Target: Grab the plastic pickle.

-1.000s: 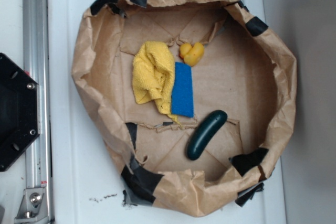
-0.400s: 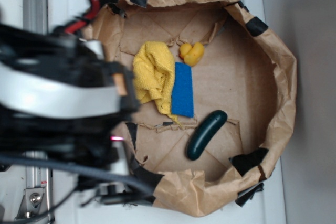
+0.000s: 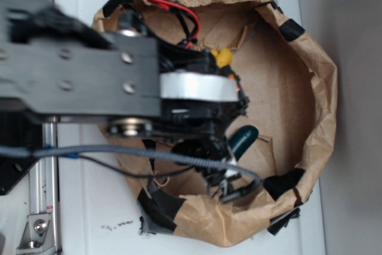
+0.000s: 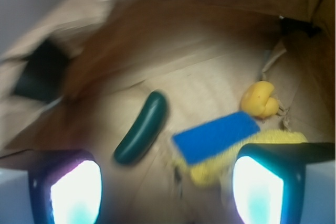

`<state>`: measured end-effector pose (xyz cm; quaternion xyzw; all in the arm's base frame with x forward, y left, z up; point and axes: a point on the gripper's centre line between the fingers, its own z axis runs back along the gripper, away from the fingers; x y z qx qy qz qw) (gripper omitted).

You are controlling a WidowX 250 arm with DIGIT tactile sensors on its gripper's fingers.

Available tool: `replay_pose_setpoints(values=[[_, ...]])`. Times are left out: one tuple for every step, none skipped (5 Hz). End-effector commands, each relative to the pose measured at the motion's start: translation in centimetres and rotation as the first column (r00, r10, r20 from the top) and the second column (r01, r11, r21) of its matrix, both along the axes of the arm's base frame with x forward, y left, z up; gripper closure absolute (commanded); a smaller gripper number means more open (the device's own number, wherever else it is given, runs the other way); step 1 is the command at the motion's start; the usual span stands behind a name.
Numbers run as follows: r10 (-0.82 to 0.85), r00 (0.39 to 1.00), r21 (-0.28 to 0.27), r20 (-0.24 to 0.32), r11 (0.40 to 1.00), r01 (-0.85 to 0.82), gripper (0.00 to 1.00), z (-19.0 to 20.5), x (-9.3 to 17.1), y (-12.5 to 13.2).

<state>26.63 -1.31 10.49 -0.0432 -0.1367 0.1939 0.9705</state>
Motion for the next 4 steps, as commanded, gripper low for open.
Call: replay_pose_setpoints(values=[[-0.017, 1.0, -0.091, -0.018, 0.996, 0.016, 0.0, -3.1, 3.1, -1.0], [-0.079, 0.997, -0.118, -0.008, 0.99, 0.077, 0.0, -4.1, 3.9, -2.5], [-0.265, 0.964, -0.127, 0.033, 0.955, 0.267, 0.0, -4.5, 4.9, -4.3], [-0.316, 0.949, -0.115, -0.006, 0.943, 0.313, 0.0, -5.3, 4.5, -5.3]])
